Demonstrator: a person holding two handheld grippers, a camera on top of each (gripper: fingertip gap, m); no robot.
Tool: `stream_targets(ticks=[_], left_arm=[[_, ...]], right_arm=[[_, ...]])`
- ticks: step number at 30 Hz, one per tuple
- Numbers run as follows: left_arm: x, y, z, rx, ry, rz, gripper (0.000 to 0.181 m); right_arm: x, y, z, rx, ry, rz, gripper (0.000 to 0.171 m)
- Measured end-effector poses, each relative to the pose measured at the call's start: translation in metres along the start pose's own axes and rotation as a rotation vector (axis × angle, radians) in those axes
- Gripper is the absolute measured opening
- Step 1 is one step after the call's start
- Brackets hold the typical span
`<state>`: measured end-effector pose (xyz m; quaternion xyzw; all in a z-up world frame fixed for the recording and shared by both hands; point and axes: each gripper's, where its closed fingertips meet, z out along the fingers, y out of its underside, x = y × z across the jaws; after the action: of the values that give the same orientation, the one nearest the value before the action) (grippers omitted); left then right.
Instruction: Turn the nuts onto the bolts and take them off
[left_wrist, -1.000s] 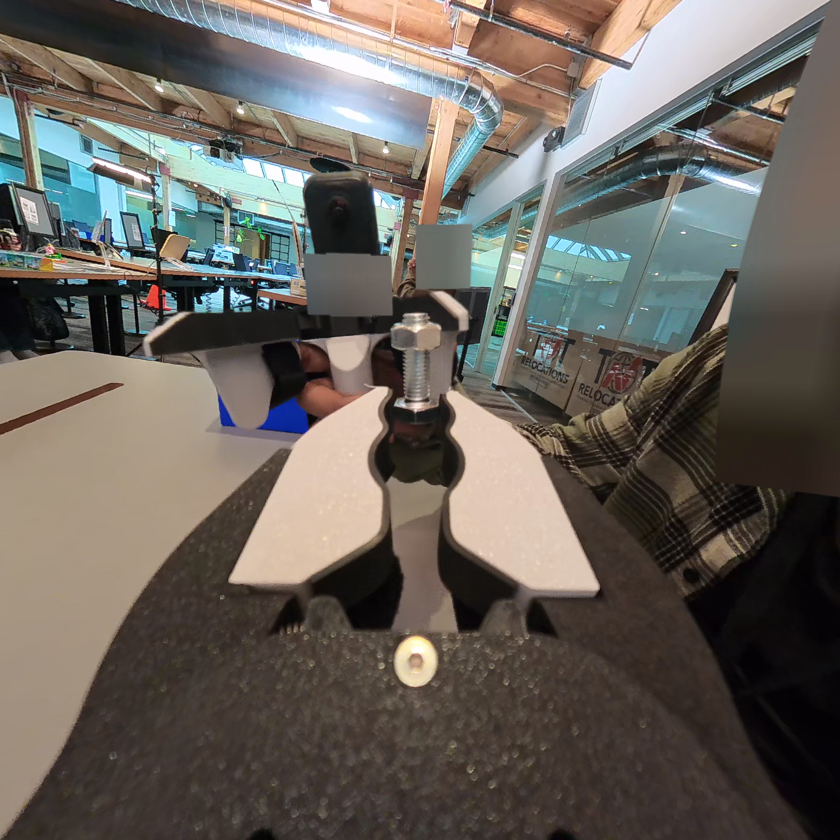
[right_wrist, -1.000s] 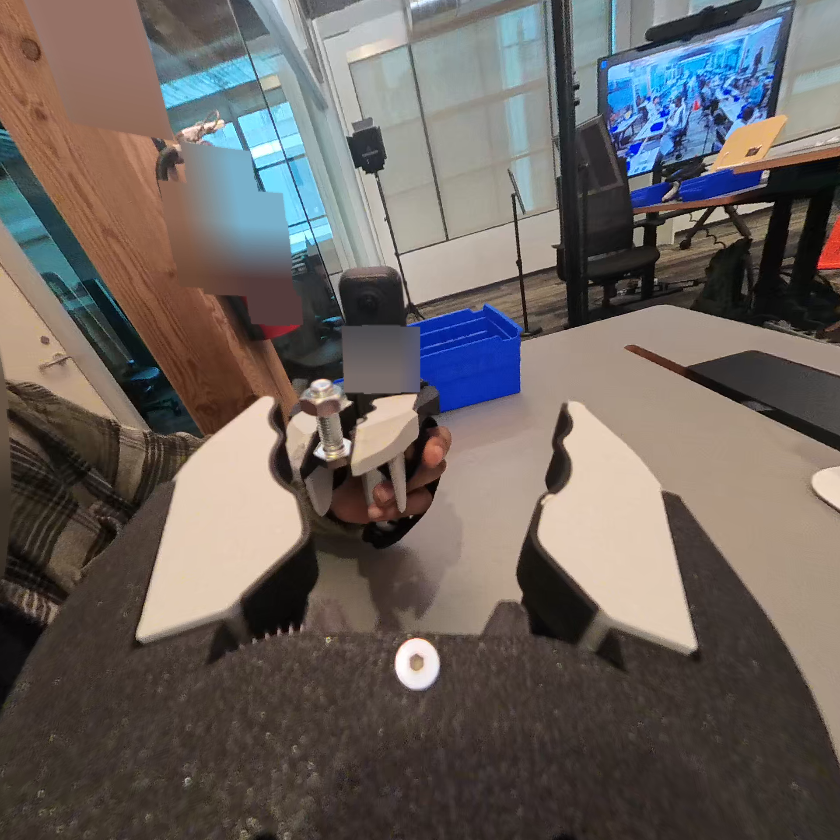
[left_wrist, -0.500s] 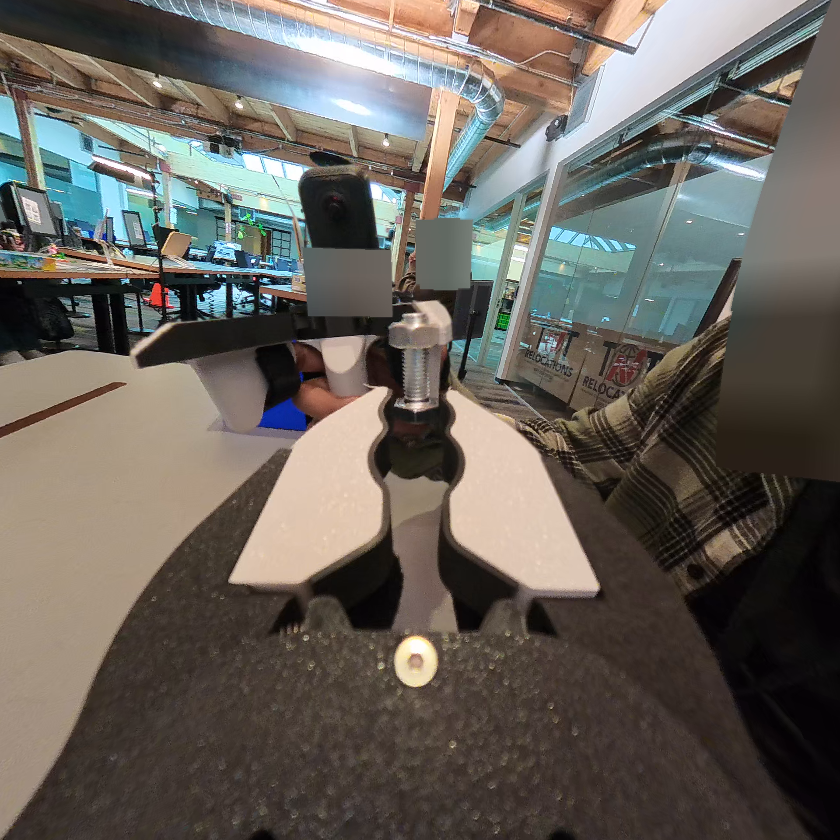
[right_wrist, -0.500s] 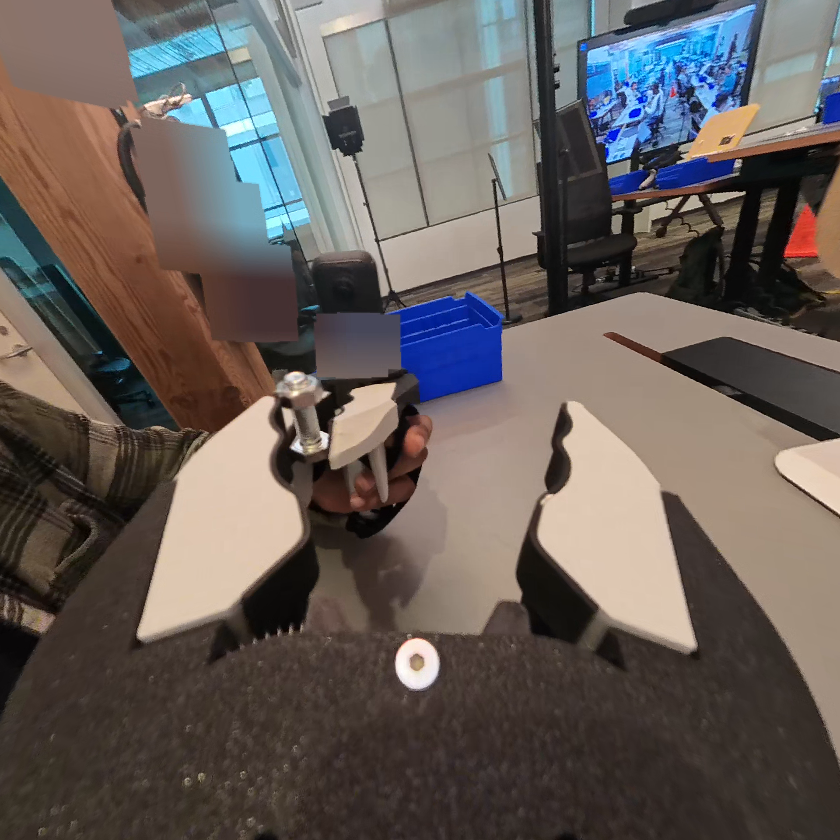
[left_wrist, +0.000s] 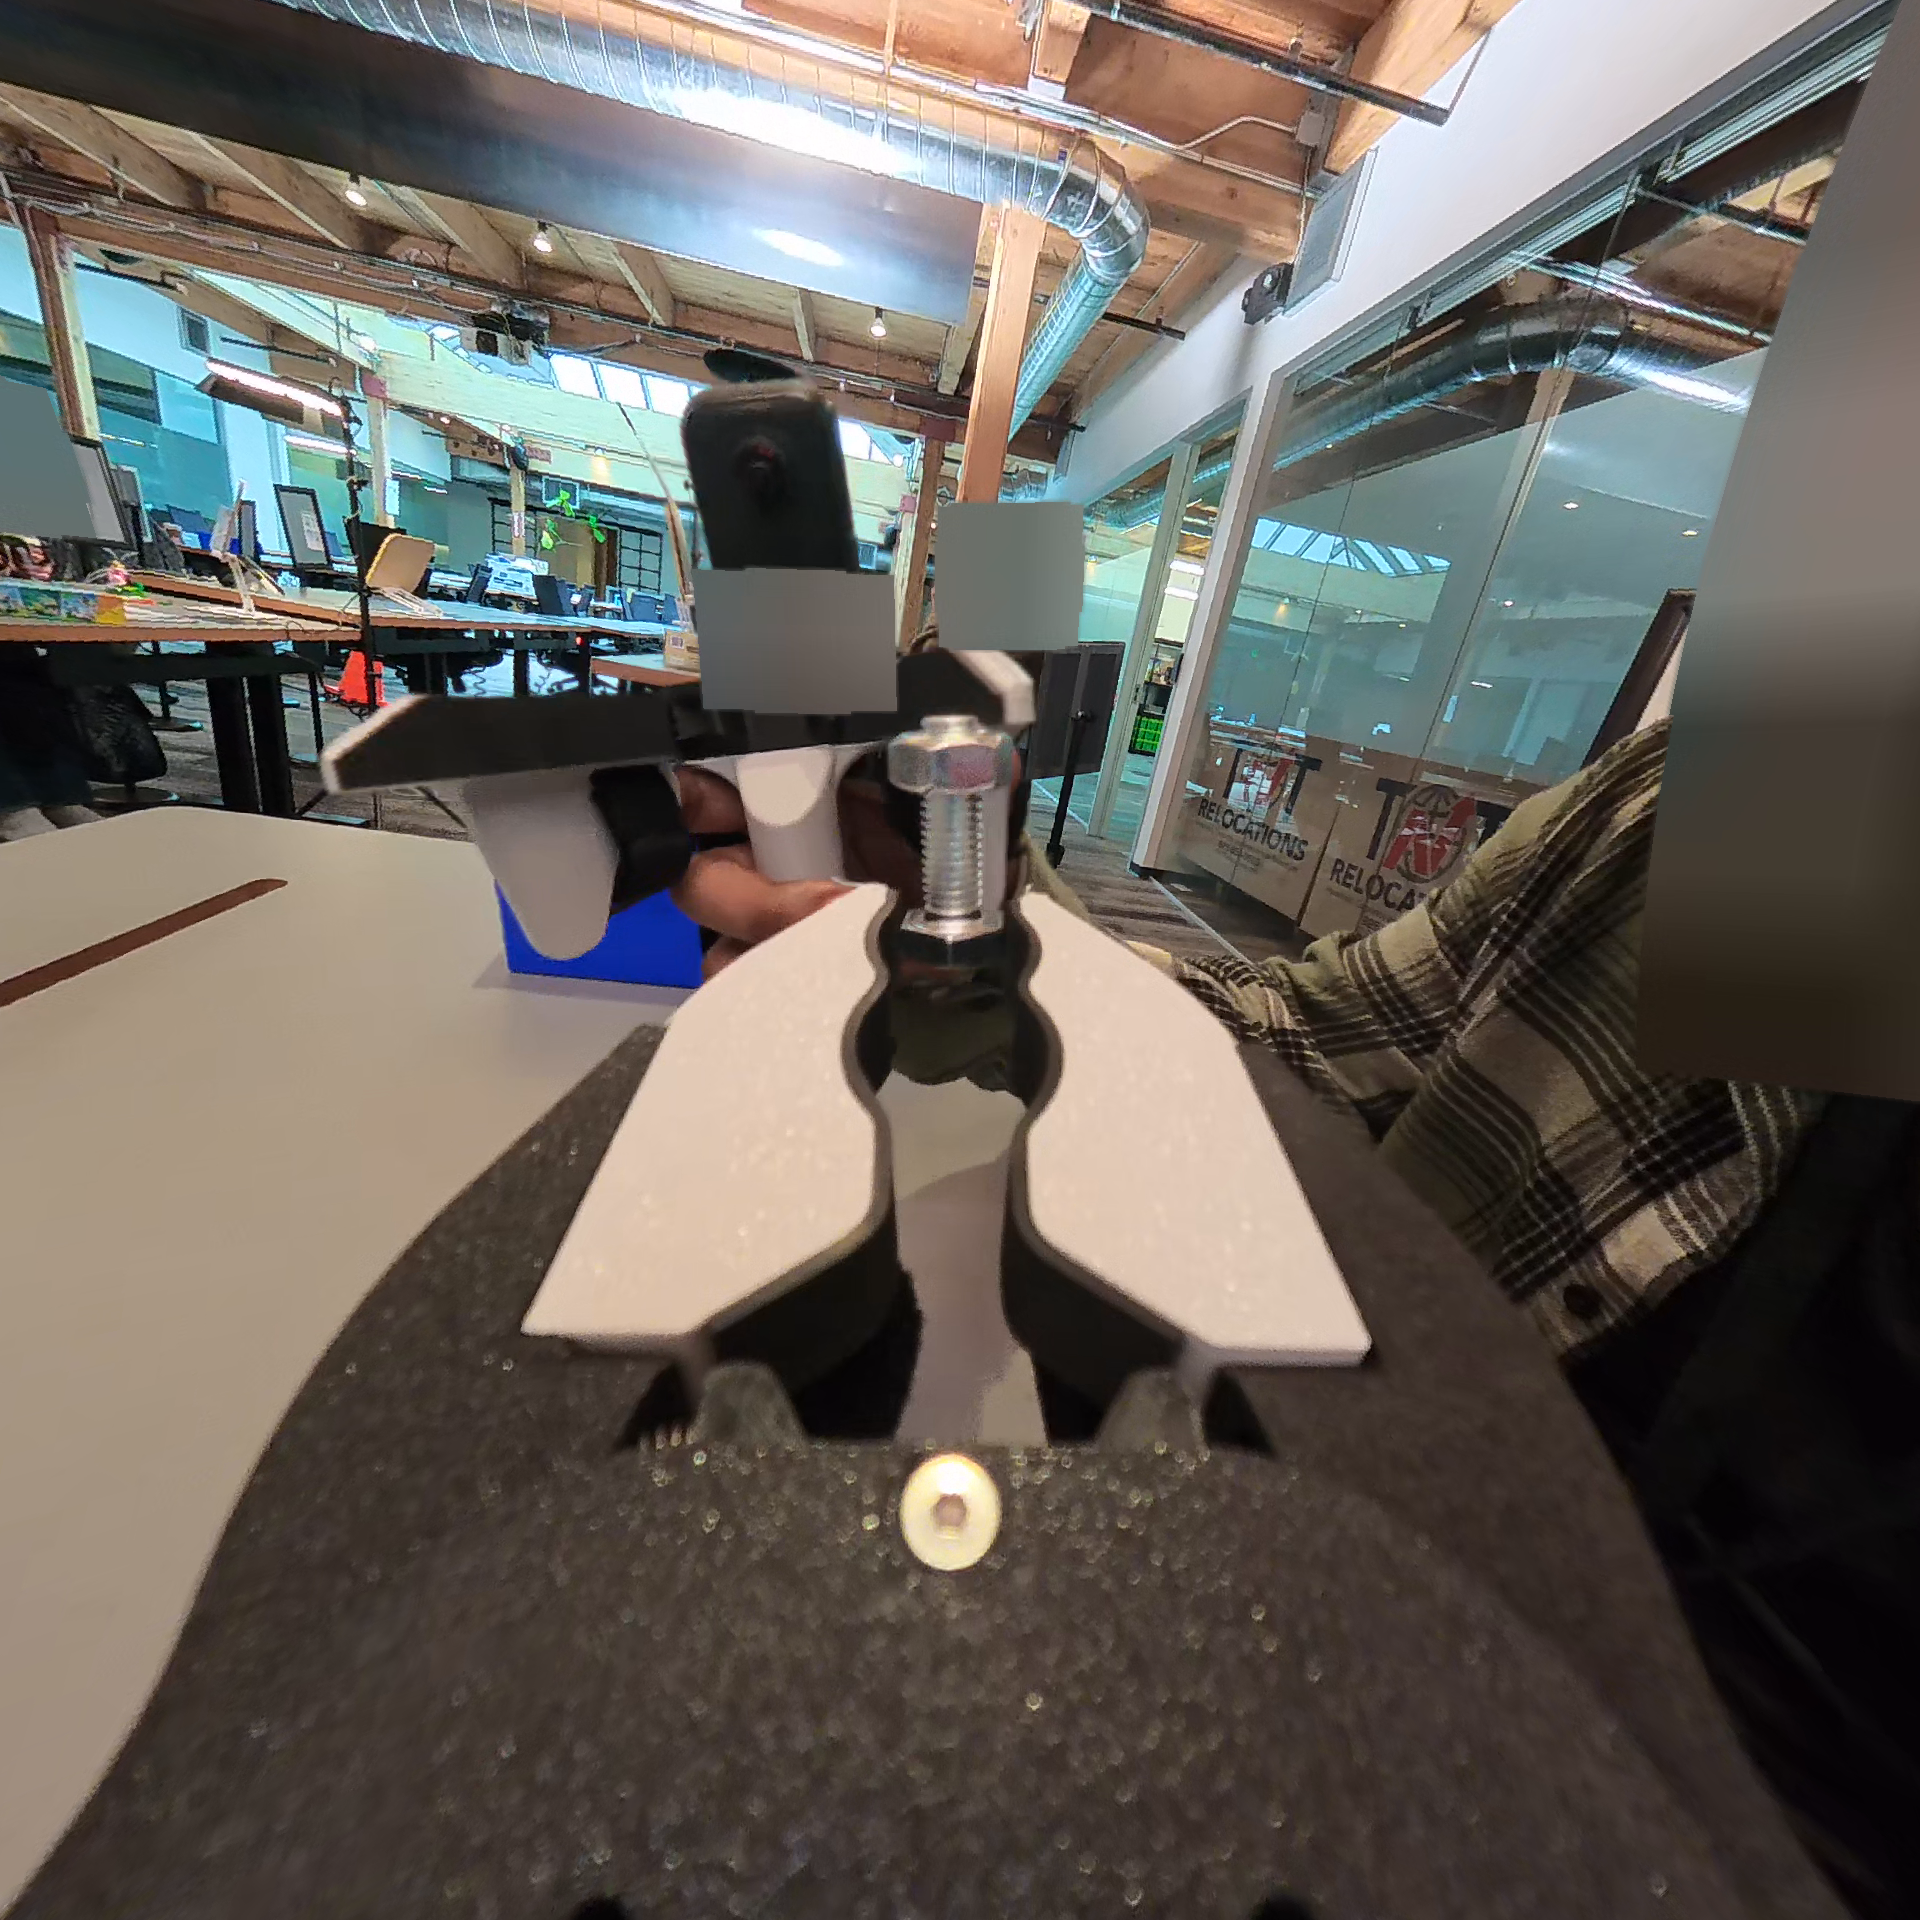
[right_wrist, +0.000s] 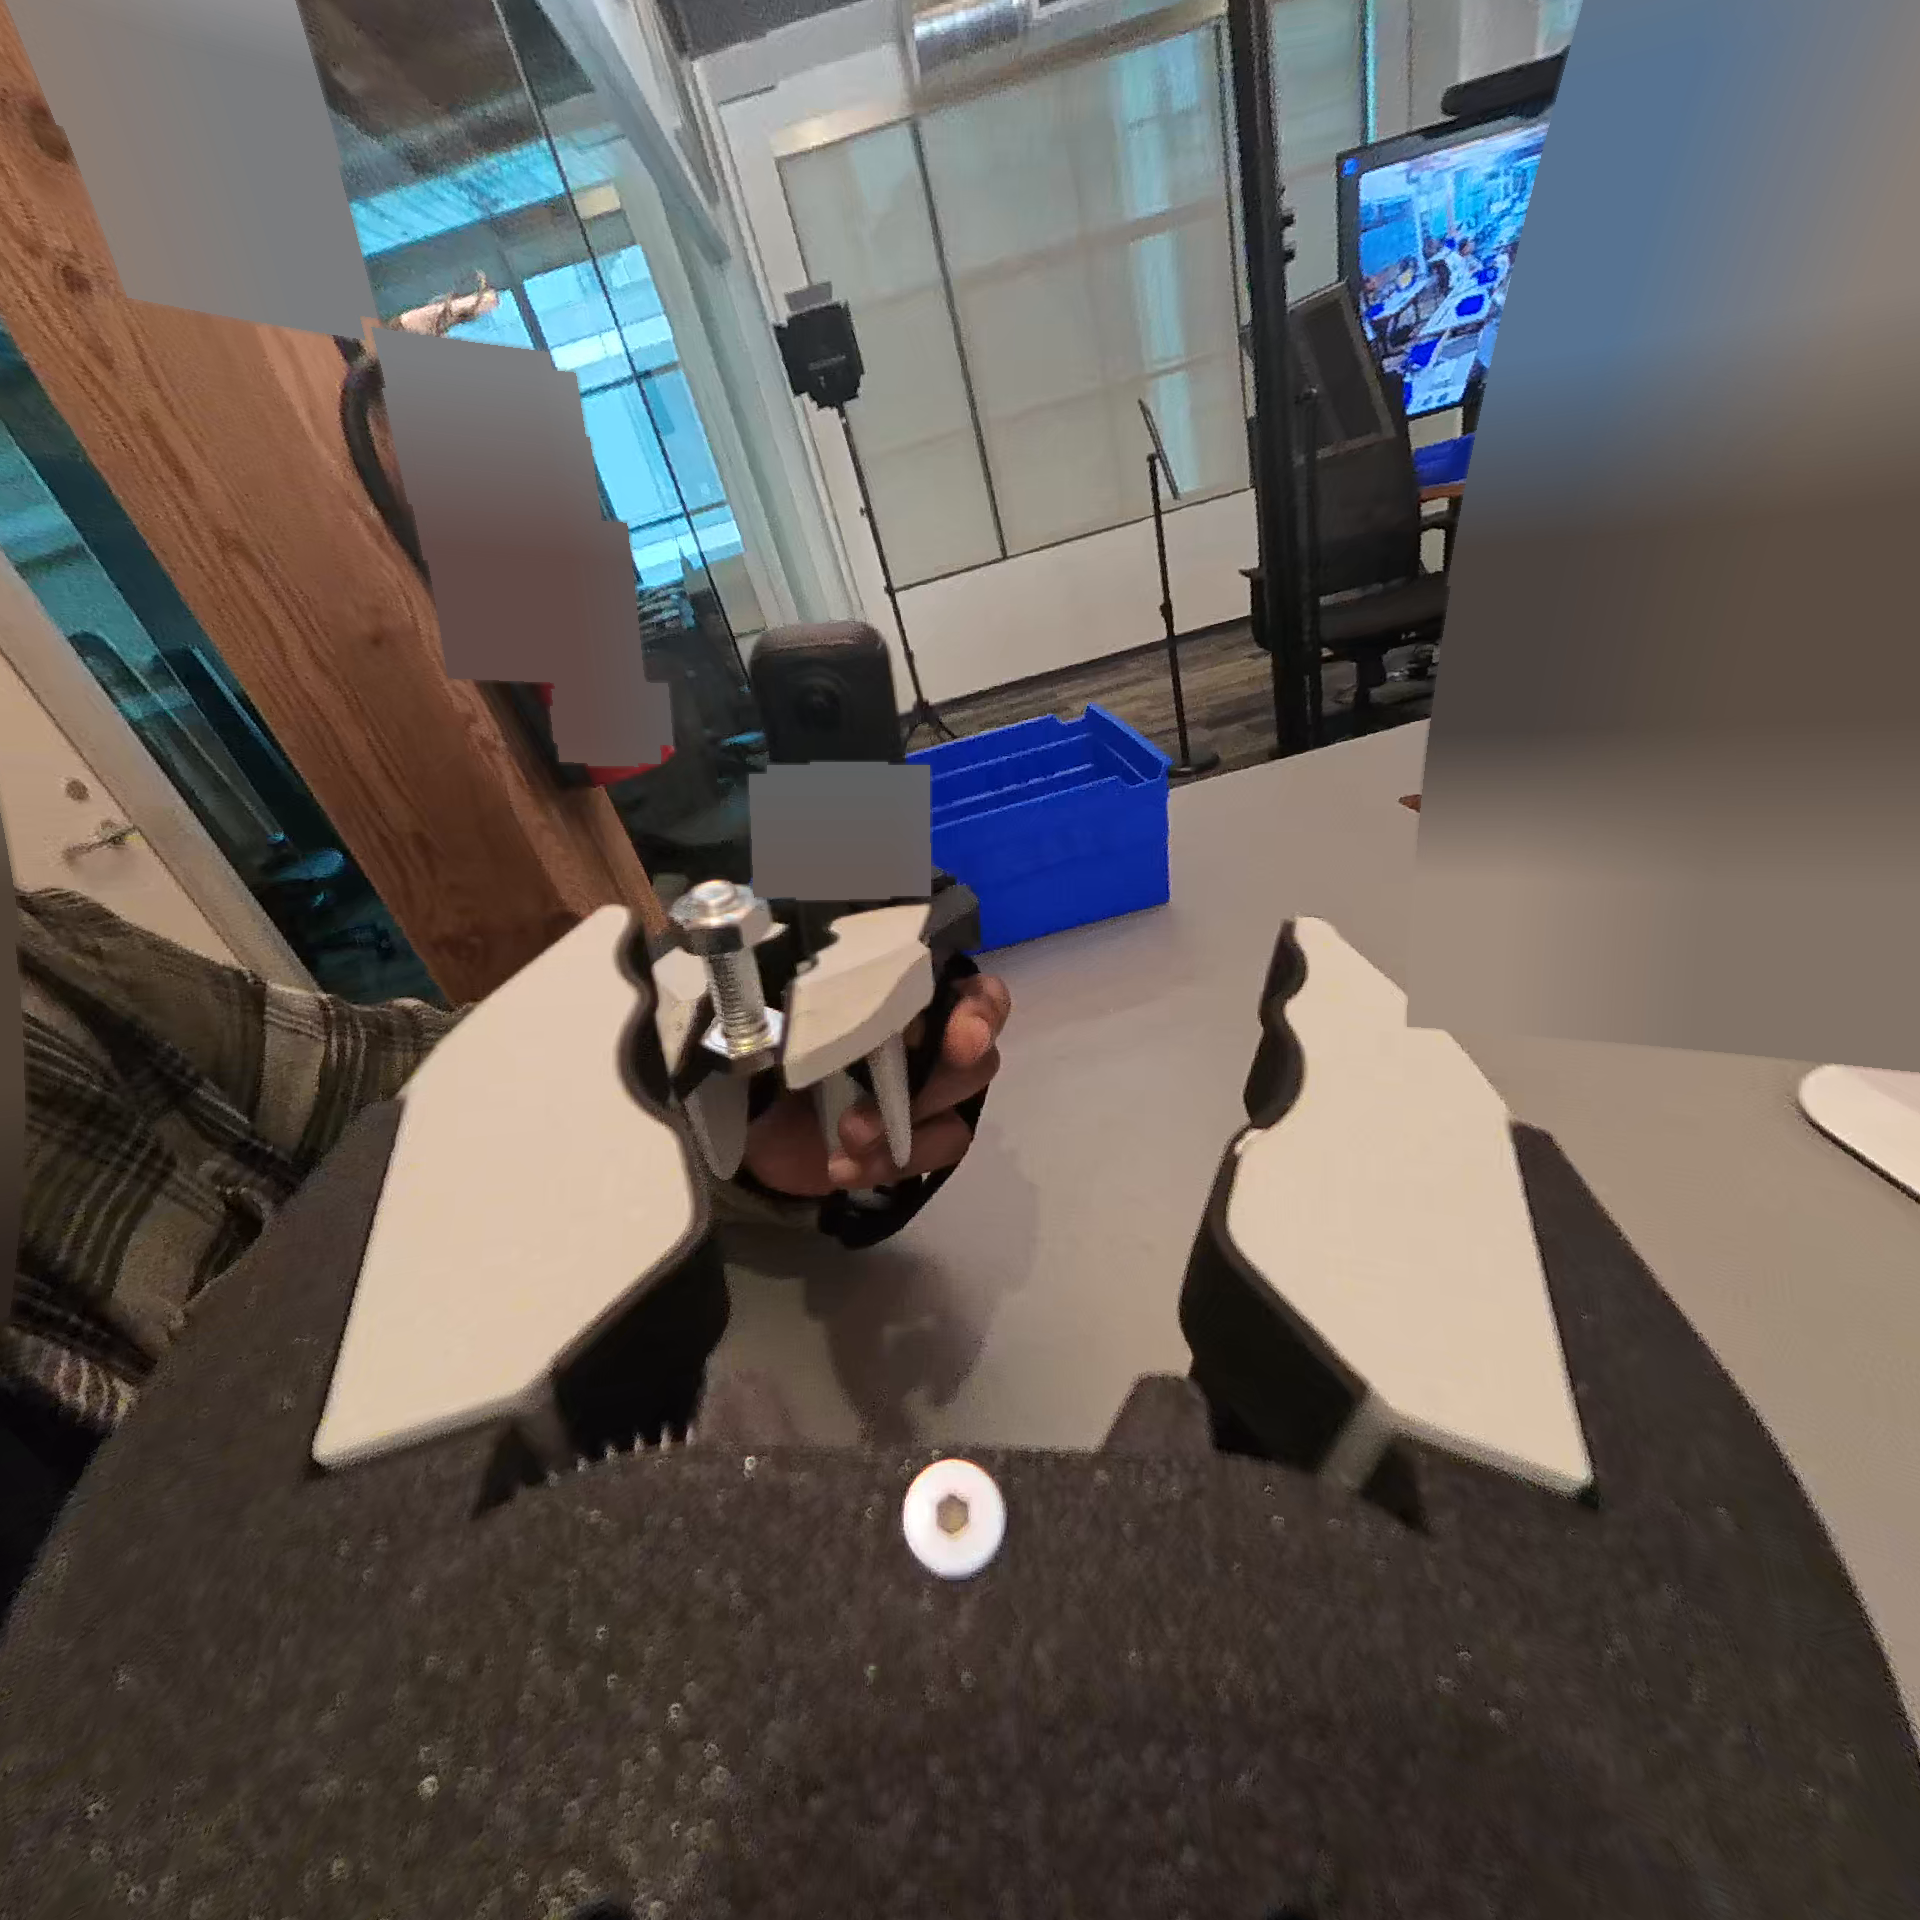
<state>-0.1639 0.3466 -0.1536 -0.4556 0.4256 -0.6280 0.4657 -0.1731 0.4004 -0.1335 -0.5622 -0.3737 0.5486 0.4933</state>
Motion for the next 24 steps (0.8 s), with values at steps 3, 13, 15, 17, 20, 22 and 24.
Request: stream_targets(ticks=[3, 13, 15, 17, 20, 22, 24], left_arm=[[0.0, 0.001, 0.001, -0.004, 0.005, -0.003, 0.018], [0.001, 0.001, 0.001, -0.006, 0.005, -0.001, 0.018], [0.0, 0.0, 0.0, -0.005, 0.002, 0.001, 0.018], [0.0, -0.001, -0.001, 0.001, 0.001, 0.002, 0.018], [0.0, 0.0, 0.0, -0.003, 0.002, 0.001, 0.018], [0.0, 0.001, 0.001, -0.006, 0.006, -0.004, 0.018], [0.001, 0.001, 0.001, -0.009, 0.007, 0.0, 0.018]], right_arm=[[-0.001, 0.008, 0.008, -0.05, 0.02, -0.03, 0.108], [0.001, 0.008, 0.007, -0.05, 0.033, -0.036, 0.11], [0.009, 0.006, 0.0, -0.039, 0.059, -0.025, 0.109], [0.011, 0.002, -0.006, -0.018, 0.056, -0.015, 0.11], [-0.001, 0.001, 0.002, -0.017, 0.014, -0.022, 0.111], [-0.002, 0.006, 0.008, -0.044, 0.018, -0.034, 0.11], [0.002, 0.007, 0.004, -0.044, 0.033, -0.026, 0.11]])
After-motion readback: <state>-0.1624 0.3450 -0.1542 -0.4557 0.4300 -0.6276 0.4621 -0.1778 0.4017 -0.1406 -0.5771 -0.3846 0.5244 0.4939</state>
